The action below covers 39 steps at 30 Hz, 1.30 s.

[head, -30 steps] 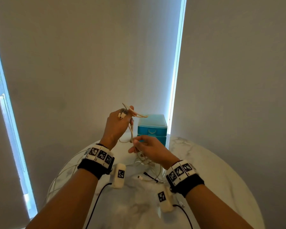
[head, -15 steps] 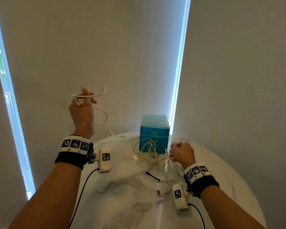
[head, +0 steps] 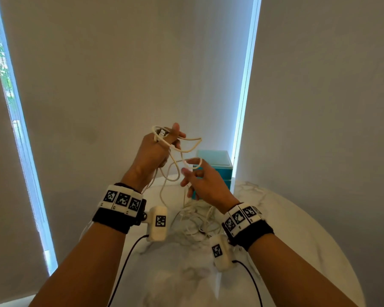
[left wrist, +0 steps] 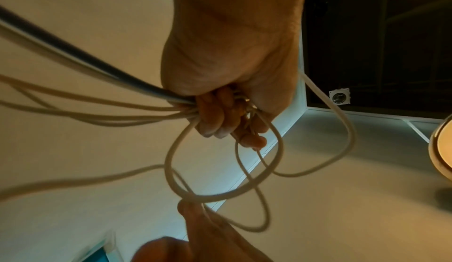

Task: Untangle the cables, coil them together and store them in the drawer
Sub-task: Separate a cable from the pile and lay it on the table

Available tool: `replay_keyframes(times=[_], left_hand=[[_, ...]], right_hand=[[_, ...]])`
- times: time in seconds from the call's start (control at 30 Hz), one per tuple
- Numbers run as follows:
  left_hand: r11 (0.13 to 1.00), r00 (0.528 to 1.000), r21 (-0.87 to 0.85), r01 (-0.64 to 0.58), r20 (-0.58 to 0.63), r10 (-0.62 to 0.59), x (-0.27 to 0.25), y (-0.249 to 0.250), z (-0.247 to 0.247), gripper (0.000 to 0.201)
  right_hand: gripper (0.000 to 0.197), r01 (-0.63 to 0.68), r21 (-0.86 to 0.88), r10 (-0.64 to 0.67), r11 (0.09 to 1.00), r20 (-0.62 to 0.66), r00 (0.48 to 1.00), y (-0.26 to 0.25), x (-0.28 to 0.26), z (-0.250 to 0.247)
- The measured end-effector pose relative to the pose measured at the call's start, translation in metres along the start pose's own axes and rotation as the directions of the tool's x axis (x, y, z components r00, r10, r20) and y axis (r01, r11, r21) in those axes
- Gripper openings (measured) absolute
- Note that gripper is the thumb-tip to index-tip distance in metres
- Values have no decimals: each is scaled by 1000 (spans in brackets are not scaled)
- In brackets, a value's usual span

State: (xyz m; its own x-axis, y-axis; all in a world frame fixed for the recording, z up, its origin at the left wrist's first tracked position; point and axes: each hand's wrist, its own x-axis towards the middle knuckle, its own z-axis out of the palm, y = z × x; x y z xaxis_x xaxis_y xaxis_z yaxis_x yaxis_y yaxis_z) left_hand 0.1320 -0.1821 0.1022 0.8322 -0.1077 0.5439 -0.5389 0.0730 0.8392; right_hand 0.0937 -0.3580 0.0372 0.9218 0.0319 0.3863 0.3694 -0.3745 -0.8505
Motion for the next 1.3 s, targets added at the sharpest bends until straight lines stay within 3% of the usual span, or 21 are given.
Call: replay_keyframes(times=[0.1, 0.2, 0.27, 0.33, 0.43, 0.53, 0.63, 0.77, 0.87, 0.93, 1.0, 1.03, 1.07, 1.1, 1.13, 1.17, 1.2, 1.23, 1.27, 1.3], left_hand=[[999, 1000, 37, -12, -10, 12, 0, 2, -7, 45], [997, 1000, 70, -15, 4, 15, -1, 0, -11, 45], [996, 1000, 92, -6, 27, 3, -2, -3, -7, 45], [993, 999, 119, 9, 44, -14, -4, -5, -3, 45], [980, 996, 196, 46, 68, -60, -6, -7, -2, 41], [965, 995, 258, 54, 71, -75, -9, -16, -13, 31], [905, 986, 410, 109, 69, -150, -11, -29, -30, 52], [876, 962, 420, 235, 28, -272, -11, -37, -55, 71], [892, 963, 370, 260, -31, -268, -10, -37, -75, 76], [911, 975, 350, 217, -127, -184, -10, -34, -80, 82], [920, 962, 361, 152, -268, -54, -7, -23, -74, 79], [910, 945, 395, 122, -327, 16, -5, -13, -69, 73], [897, 925, 434, 89, -369, 87, -3, -1, -62, 68], [886, 905, 461, 44, -393, 160, 1, 12, -56, 63], [878, 886, 479, -11, -403, 231, 3, 27, -49, 59], [865, 865, 498, -61, -407, 295, 5, 40, -44, 58], [846, 844, 523, -98, -408, 350, 6, 52, -41, 57], [826, 828, 551, -118, -405, 388, 7, 62, -39, 56], [814, 824, 569, -121, -400, 401, 7, 68, -39, 56], [815, 830, 570, -107, -399, 389, 7, 71, -42, 56]], right_hand=[[19, -63, 233, 88, 970, -97, 991, 4, 4, -14], [29, -176, 595, 197, 784, 31, 980, 5, 3, -29], [41, -252, 673, 202, 696, 154, 967, 2, 0, -32], [47, -296, 659, 214, 692, 205, 955, 0, -1, -28], [30, -239, 635, 240, 735, 86, 967, 0, 2, -25], [26, -93, 621, 257, 778, -180, 949, 6, 11, -40], [30, 38, 660, 360, 750, -457, 813, 15, 19, -67], [45, 162, 689, 484, 706, -637, 600, 30, 22, -108], [58, 174, 619, 480, 766, -731, 485, 40, 24, -129], [61, 157, 523, 428, 837, -807, 408, 42, 28, -132], [66, 158, 428, 344, 890, -858, 381, 39, 37, -117], [70, 190, 422, 315, 886, -850, 422, 37, 44, -100], [71, 203, 475, 304, 856, -782, 544, 28, 49, -76], [68, 154, 570, 274, 807, -592, 758, 12, 49, -47], [61, 15, 597, 195, 802, -285, 938, -8, 45, -18], [55, -150, 484, 124, 862, 86, 989, -26, 39, 8], [54, -217, 244, 99, 945, 417, 903, -39, 32, 32], [56, -165, 20, 117, 986, 622, 774, -44, 28, 49], [55, -84, -132, 152, 988, 685, 713, -41, 26, 60], [51, -25, -196, 156, 980, 687, 710, -38, 24, 65]])
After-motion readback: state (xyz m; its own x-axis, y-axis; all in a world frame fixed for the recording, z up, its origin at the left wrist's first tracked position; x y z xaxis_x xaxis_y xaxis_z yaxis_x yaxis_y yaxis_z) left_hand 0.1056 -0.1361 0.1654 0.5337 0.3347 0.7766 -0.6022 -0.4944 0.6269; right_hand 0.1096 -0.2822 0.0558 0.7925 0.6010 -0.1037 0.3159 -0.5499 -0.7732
